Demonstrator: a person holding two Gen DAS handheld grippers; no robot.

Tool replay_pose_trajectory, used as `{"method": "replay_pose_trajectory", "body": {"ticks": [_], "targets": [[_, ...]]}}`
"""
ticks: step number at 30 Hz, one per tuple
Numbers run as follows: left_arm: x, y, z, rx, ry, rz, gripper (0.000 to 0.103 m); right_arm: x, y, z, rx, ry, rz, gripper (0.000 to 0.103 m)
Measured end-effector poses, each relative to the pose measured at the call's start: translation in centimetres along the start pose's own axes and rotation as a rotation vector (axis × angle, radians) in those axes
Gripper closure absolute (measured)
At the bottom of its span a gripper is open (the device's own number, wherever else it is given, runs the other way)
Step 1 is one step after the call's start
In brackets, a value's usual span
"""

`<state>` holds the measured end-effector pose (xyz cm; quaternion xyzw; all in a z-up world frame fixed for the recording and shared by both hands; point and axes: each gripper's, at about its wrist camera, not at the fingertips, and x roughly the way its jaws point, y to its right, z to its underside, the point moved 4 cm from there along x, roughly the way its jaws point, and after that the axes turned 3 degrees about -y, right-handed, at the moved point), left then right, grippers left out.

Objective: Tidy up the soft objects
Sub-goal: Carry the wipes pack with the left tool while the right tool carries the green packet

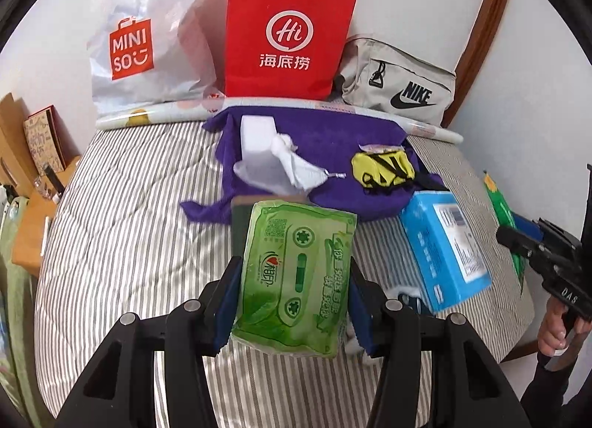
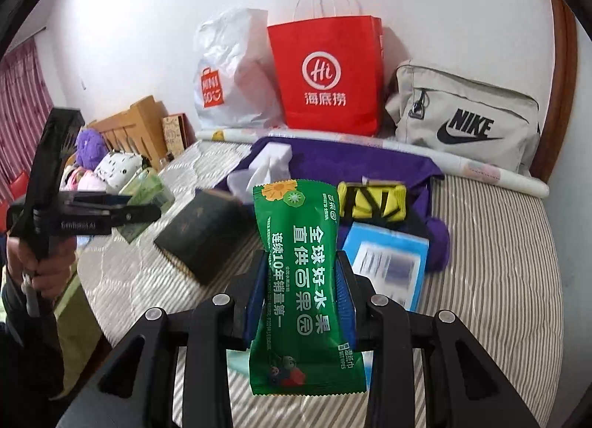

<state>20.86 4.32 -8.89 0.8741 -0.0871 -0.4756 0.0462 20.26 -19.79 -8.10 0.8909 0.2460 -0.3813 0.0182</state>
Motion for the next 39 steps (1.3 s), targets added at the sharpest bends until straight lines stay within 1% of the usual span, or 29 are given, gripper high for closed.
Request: {"method": "replay_pose_trajectory", "body": {"ticks": [7, 12, 20, 27, 31, 35, 39], "targets": [[2.0, -0.3, -3.1, -0.03, -0.014, 0.003, 0.053, 2.5, 2.5, -3.8, 0.051, -0.005, 0.023, 0.068], [3.5, -0.1, -4.9, -0.037, -0.025, 0.003, 0.053, 4.1, 3.7, -5.3, 0.062, -0.013, 0.026, 0.068], [5.1, -0.5, -7.2, -0.054, -0.013, 0.006, 0.052, 6.3, 5.7, -7.3, 0.087, -0.032, 0.045, 0.067], [6.8, -1.1, -8.9, -0.088, -0.02, 0.035, 0.052, 8.1, 7.3, -9.2, 0.097, -0.045, 0.073, 0.067], [8.2, -0.9, -10.1, -0.081, -0.038, 0.036, 0.052, 9.8, 8.2, -10.1, 0.099, -0.072, 0.091, 0.067], [9.6, -0.4, -11.4, -0.055, -0.045, 0.021, 0.051, 11.5, 9.3, -10.5, 0.111, -0.111, 0.101, 0.067], [11.4, 0.1, -12.8, -0.036, -0.055, 0.023, 0.051, 13.0, 10.0, -10.5, 0.119, -0.147, 0.095, 0.067]]}}
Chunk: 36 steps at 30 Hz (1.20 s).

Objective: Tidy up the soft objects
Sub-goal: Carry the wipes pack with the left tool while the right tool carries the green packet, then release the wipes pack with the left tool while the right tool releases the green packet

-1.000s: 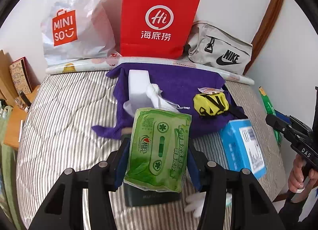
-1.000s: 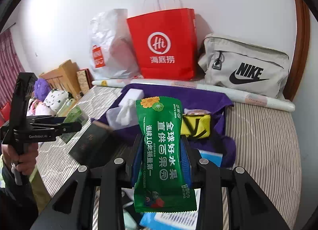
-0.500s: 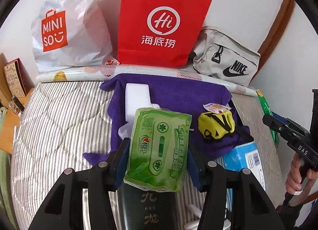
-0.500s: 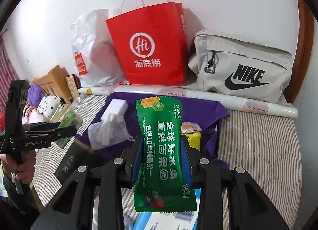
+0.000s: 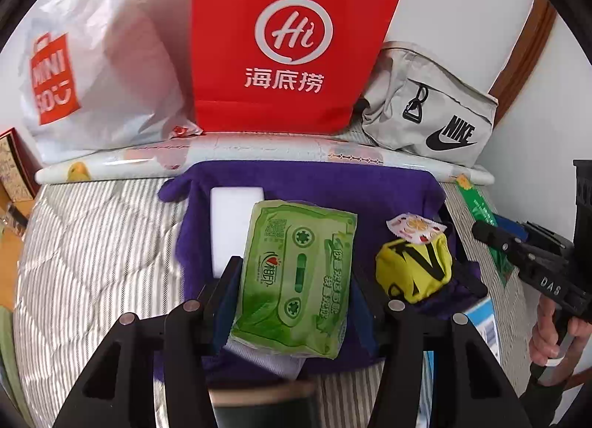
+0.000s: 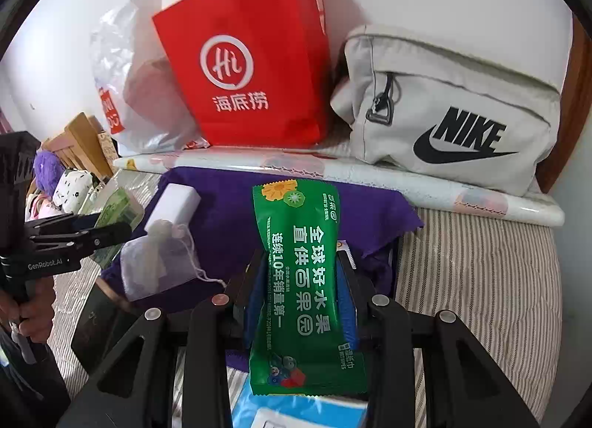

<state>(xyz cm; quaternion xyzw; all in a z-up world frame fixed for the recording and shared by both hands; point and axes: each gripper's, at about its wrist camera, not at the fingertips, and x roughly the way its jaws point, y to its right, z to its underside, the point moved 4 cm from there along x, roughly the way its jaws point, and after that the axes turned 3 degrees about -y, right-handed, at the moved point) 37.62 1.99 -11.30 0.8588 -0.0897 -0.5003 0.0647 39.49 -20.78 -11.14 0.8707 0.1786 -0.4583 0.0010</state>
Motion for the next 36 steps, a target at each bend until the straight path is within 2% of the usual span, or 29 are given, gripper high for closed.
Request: {"method": "replay_pose_trajectory", "body": {"ticks": [2, 7, 13, 16, 21, 23, 26, 28, 29, 36], "targets": [[1.0, 0.2, -0.6, 0.0, -0.015, 0.007, 0.051, 0.8, 0.1, -0.1, -0.004, -0.017, 0.005, 0.067], [3.4, 0.5, -1.5, 0.015, -0.055, -0.03, 0.051, 2.7, 0.2, -0.5, -0.019, -0.05, -0.003, 0.066], [4.8, -0.2, -1.7, 0.001, -0.092, -0.039, 0.051, 5.2, 0.4, -0.4, -0.026, -0.11, -0.005, 0.066], [5.7, -0.4, -1.8, 0.014, -0.112, -0.073, 0.051, 6.2, 0.5, -0.1, -0.018, -0.139, -0.013, 0.066], [6.5, -0.4, -2.1, 0.017, -0.133, -0.057, 0.049, 7.1, 0.6, 0.4, -0.02, -0.168, -0.011, 0.066], [6.8, -0.4, -2.1, 0.018, -0.148, -0.058, 0.048, 7.3, 0.5, 0.4, -0.019, -0.172, -0.014, 0.064], [6.8, -0.4, -2.0, 0.009, -0.136, -0.052, 0.036, 7.2, 0.4, 0.3, -0.02, -0.172, -0.028, 0.059], [6.6, -0.3, -2.1, 0.001, -0.119, -0.049, 0.03, 7.0, 0.3, 0.2, -0.024, -0.168, -0.04, 0.042], [6.5, -0.3, -2.2, 0.004, -0.114, -0.045, 0.03, 6.8, 0.2, 0.2, -0.029, -0.16, -0.046, 0.04], [4.6, -0.4, -2.3, 0.016, -0.075, -0.07, 0.03, 5.3, 0.4, -0.1, -0.013, -0.118, -0.06, 0.038]]}}
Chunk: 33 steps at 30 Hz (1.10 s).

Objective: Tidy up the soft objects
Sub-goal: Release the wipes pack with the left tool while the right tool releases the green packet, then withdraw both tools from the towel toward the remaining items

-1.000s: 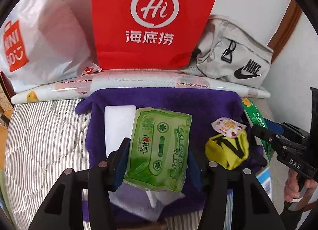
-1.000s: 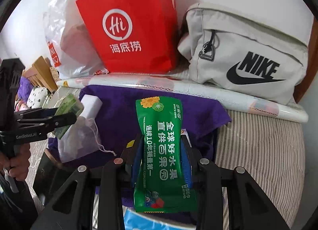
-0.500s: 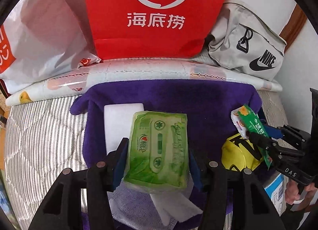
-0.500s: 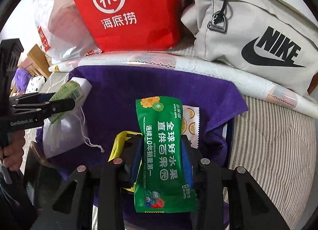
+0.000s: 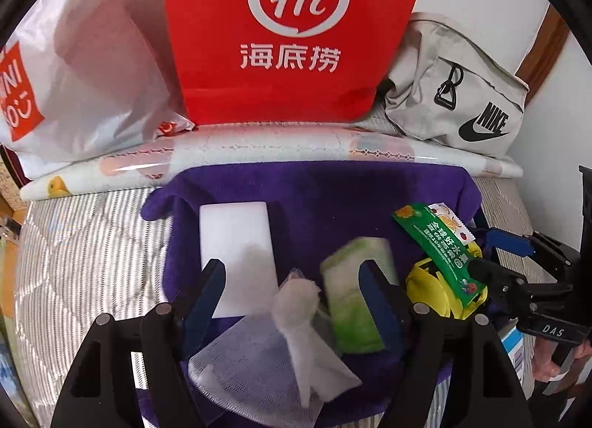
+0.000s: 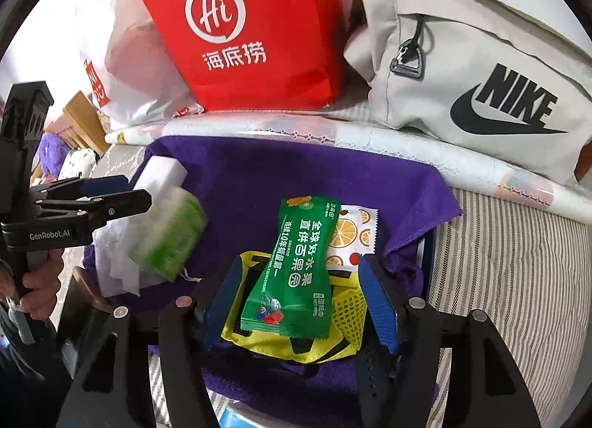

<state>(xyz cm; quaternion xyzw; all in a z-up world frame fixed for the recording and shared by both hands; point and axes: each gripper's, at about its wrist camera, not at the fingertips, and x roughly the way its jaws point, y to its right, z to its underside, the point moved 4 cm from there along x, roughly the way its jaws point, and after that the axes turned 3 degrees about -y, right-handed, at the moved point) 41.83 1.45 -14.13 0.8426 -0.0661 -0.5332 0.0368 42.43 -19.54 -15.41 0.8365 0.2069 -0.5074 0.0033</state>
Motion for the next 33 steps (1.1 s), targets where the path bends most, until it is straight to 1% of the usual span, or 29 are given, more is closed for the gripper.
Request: {"method": "replay_pose_trajectory", "body": {"ticks": [5, 11, 13, 16, 19, 21, 24, 28, 33], "targets": [[-1.9, 0.0, 0.9, 0.007, 0.035, 0.004, 0.03, -1.9, -0.5, 0.6, 0.0, 0.046, 0.017, 0.038], [-5.8, 1.0, 2.9, 0.027, 0.135, 0.041, 0.03, -4.9, -1.4, 2.1, -0.006, 0.116, 0.044, 0.038], [-7.0, 1.1, 4.0, 0.031, 0.15, 0.037, 0.03, -6.1, -1.8, 2.9, 0.003, 0.147, 0.037, 0.038], [-8.7, 1.4, 5.6, 0.037, 0.182, 0.04, 0.03, -7.8, -2.3, 4.4, 0.031, 0.169, 0.005, 0.038], [-10.5, 2.0, 7.6, 0.056, 0.203, 0.032, 0.03, -9.6, -2.7, 6.1, 0.056, 0.204, -0.001, 0.038], [-11.4, 2.4, 8.9, 0.067, 0.204, 0.031, 0.03, -10.6, -3.2, 7.4, 0.053, 0.207, 0.003, 0.038], [-12.9, 2.9, 11.1, 0.076, 0.194, 0.019, 0.03, -11.7, -4.2, 9.5, 0.016, 0.192, 0.064, 0.038], [-14.2, 3.4, 13.5, 0.072, 0.19, 0.054, 0.03, -12.8, -5.0, 12.5, 0.006, 0.181, 0.125, 0.038], [-15.1, 4.0, 16.9, 0.075, 0.175, 0.063, 0.03, -13.9, -5.7, 16.0, 0.035, 0.163, 0.114, 0.038]]}}
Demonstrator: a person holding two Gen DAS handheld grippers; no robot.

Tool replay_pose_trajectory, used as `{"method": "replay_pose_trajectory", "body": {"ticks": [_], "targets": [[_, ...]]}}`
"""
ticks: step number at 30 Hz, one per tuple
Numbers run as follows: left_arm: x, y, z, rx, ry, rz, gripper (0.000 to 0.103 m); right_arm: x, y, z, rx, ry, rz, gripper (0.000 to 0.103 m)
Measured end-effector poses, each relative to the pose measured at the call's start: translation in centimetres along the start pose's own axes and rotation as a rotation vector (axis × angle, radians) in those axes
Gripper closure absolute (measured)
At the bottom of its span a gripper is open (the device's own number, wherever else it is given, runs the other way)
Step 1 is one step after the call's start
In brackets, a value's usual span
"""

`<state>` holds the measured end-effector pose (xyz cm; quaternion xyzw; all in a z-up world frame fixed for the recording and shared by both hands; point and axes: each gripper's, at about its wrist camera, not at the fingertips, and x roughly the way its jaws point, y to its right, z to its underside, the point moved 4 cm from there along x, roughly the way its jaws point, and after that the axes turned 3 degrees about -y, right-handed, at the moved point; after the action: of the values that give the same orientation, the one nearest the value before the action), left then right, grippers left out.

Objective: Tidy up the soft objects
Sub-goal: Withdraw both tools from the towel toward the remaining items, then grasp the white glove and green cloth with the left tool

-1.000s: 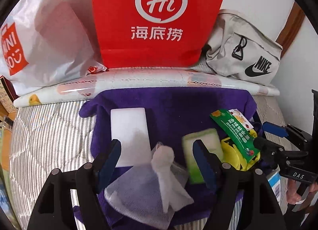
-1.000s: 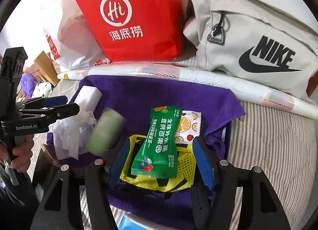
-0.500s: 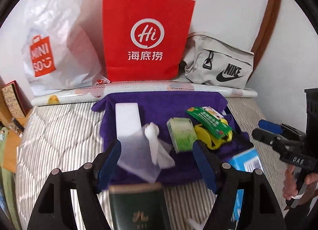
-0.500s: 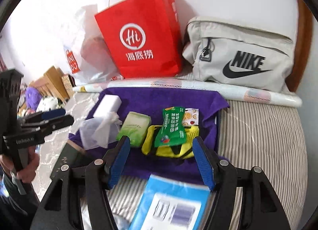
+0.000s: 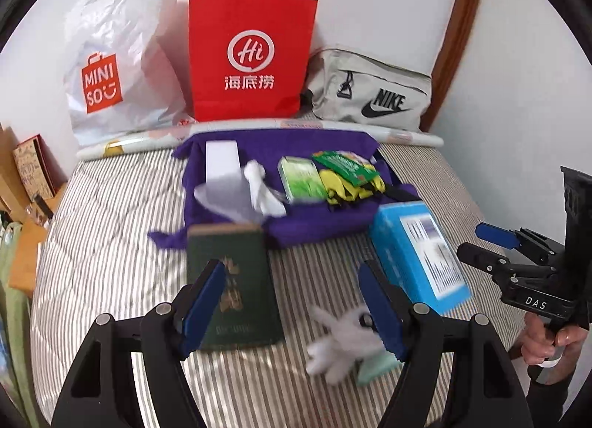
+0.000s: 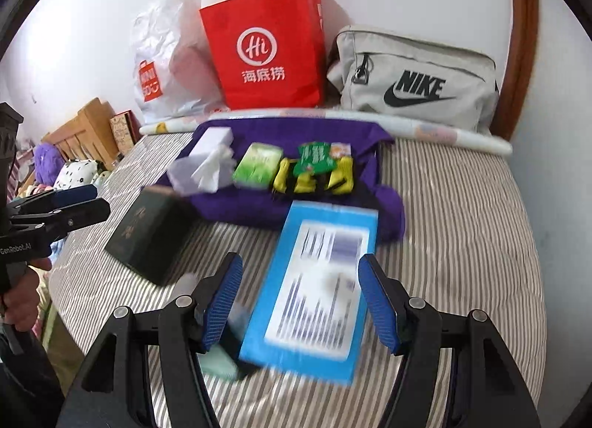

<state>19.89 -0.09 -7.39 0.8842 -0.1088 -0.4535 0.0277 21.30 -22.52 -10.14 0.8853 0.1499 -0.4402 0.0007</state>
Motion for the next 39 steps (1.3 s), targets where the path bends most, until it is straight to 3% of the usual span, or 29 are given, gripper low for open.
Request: {"method": "replay_pose_trajectory", "body": {"ticks": [9, 19, 25, 31, 32, 34, 35, 37, 39], "targets": [[0.1, 2.7, 6.0, 0.037, -0.053, 0.04, 0.03, -2.2, -1.8, 5.6, 0.005, 0.022, -0.042, 0.038], [3.6, 5.8, 9.3, 0.108, -0.116, 0.07, 0.03, -2.2, -2.0, 10.0, -0.004, 0.011, -0.075, 0.038], [6.8, 7.6, 10.0, 0.179, -0.138, 0.015, 0.03, -1.4, -1.2, 11.9, 0.001, -0.014, -0.059, 0.038], [8.7, 7.9, 9.3, 0.209, -0.106, -0.101, 0.031, -0.5, -0.4, 12.6, 0.007, -0.033, -0.063, 0.038], [8.9, 7.9, 9.2, 0.212, -0.101, -0.106, 0.033, -0.4, -0.4, 12.7, 0.008, -0.037, -0.066, 0.038], [9.3, 7.8, 9.2, 0.221, -0.112, -0.118, 0.066, -0.1, -0.5, 12.7, 0.004, -0.041, -0.071, 0.038], [9.4, 7.7, 9.3, 0.224, -0.122, -0.102, 0.068, 0.0, -0.6, 12.6, 0.002, -0.042, -0.075, 0.038], [8.6, 7.3, 9.6, 0.228, -0.118, -0.062, 0.081, 0.1, -1.0, 12.6, -0.007, -0.043, -0.082, 0.038], [7.4, 6.8, 10.2, 0.221, -0.132, -0.023, 0.083, -0.1, -1.6, 12.5, -0.02, -0.038, -0.099, 0.038]]}}
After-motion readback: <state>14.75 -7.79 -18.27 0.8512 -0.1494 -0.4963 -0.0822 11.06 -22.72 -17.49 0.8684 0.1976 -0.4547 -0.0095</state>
